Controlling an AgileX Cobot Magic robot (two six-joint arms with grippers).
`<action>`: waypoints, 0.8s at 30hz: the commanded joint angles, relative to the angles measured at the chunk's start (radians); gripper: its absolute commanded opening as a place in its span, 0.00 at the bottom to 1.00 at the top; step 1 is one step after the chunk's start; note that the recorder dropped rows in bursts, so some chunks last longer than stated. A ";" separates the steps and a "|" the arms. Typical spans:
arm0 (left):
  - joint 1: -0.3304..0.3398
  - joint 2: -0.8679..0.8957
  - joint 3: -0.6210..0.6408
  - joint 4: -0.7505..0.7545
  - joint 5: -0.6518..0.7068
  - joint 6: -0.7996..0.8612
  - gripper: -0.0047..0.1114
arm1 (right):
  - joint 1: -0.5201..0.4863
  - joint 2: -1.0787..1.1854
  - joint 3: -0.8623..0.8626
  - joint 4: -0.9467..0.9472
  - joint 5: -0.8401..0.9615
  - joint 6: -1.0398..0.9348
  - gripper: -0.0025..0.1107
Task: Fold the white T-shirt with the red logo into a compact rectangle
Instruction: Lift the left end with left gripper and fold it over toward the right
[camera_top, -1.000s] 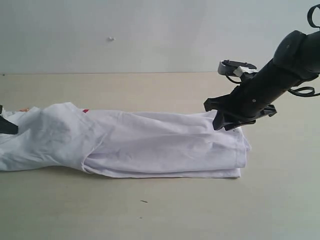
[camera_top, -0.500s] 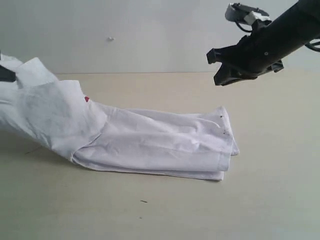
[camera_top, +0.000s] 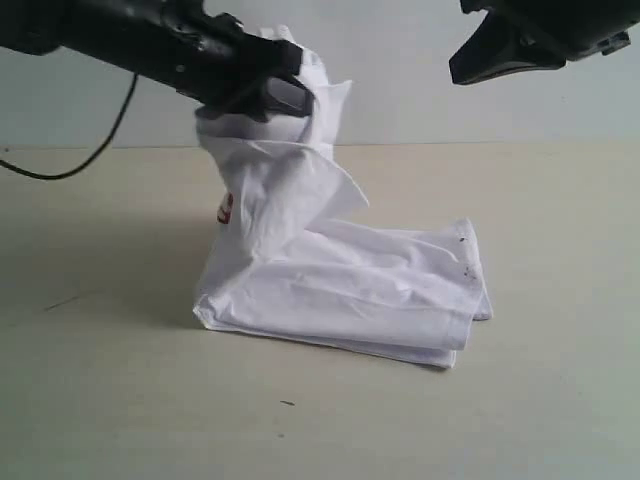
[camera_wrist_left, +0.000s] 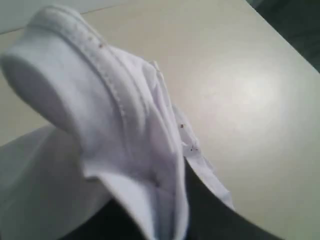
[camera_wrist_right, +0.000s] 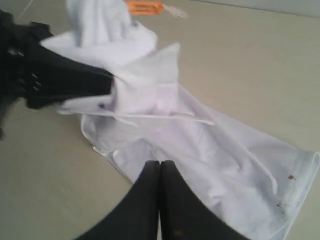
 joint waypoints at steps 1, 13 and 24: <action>-0.123 0.075 -0.006 0.079 -0.137 -0.011 0.04 | 0.001 -0.065 -0.006 0.003 0.052 -0.006 0.02; -0.306 0.213 -0.006 0.085 -0.225 0.071 0.54 | 0.001 -0.113 -0.004 0.008 0.053 -0.006 0.02; -0.329 0.188 -0.006 0.087 -0.216 0.099 0.59 | 0.001 -0.113 -0.004 0.012 0.053 -0.006 0.02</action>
